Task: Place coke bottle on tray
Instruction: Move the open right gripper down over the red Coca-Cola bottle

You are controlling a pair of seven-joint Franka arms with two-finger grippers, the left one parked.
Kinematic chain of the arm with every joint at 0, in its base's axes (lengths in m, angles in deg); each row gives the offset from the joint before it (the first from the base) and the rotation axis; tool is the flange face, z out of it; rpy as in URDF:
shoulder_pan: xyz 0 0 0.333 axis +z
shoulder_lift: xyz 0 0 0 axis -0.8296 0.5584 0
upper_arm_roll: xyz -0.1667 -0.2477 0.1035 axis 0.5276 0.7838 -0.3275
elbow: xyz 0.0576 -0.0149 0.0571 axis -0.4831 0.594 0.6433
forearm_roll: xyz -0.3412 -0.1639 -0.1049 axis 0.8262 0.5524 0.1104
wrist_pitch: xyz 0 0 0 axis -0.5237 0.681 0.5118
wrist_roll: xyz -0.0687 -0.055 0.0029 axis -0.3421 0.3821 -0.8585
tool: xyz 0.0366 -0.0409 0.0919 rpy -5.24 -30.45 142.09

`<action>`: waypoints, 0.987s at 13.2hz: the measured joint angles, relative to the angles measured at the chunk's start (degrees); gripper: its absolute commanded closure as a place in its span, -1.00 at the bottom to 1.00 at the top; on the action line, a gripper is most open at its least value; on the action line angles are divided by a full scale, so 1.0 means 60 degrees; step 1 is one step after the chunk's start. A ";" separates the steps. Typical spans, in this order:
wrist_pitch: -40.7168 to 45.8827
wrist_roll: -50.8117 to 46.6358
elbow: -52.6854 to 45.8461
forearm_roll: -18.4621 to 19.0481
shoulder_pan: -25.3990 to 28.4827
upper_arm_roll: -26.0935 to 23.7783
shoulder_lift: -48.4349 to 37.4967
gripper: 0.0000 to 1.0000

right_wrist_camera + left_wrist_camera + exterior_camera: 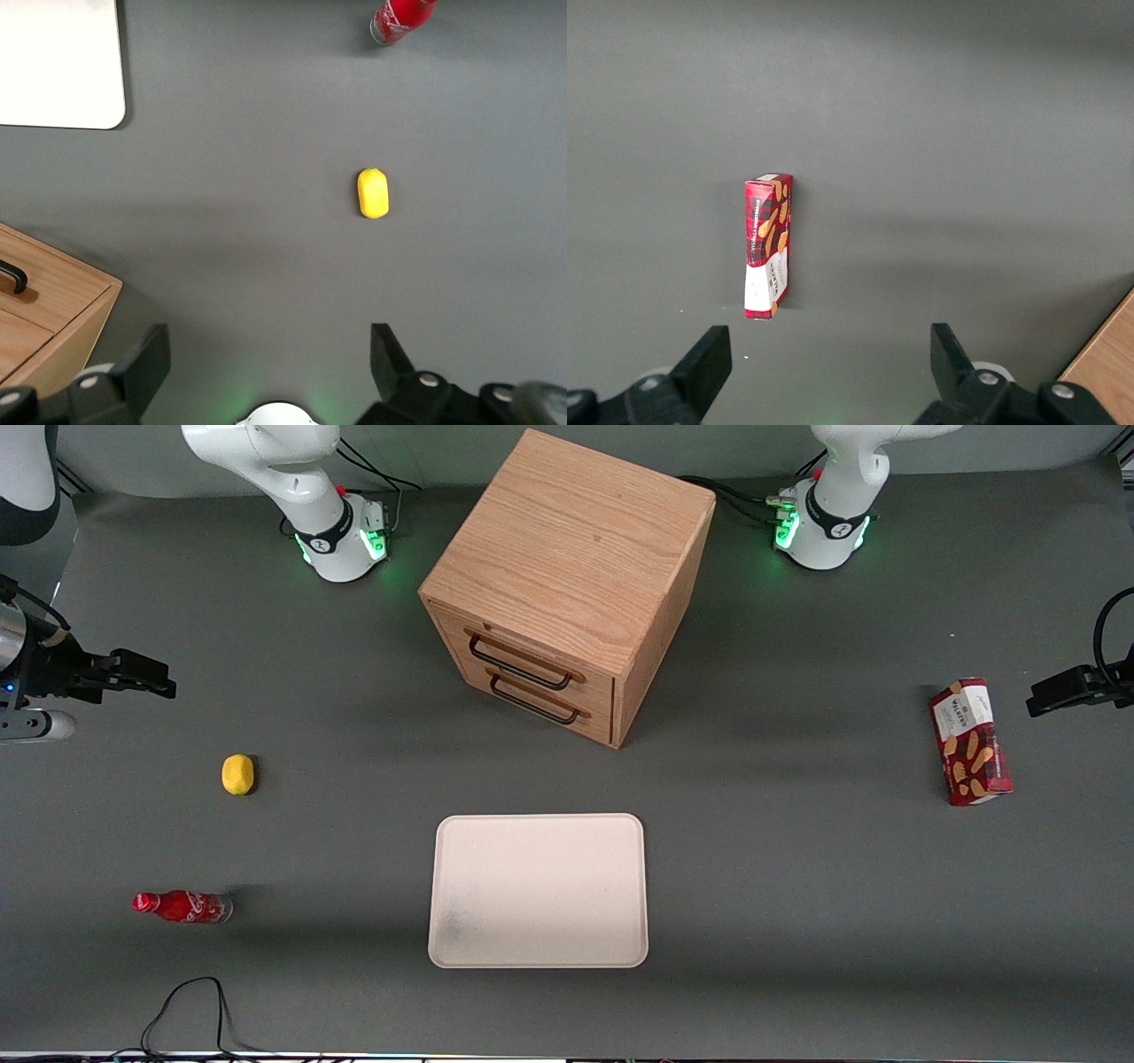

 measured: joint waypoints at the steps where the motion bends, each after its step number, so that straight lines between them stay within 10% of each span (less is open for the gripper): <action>1: 0.0000 0.0000 -0.0096 0.0000 -0.0007 0.0031 0.0067 -1.00; 13: 0.0176 0.2222 -0.4492 0.0047 -0.1777 0.0177 0.3804 -1.00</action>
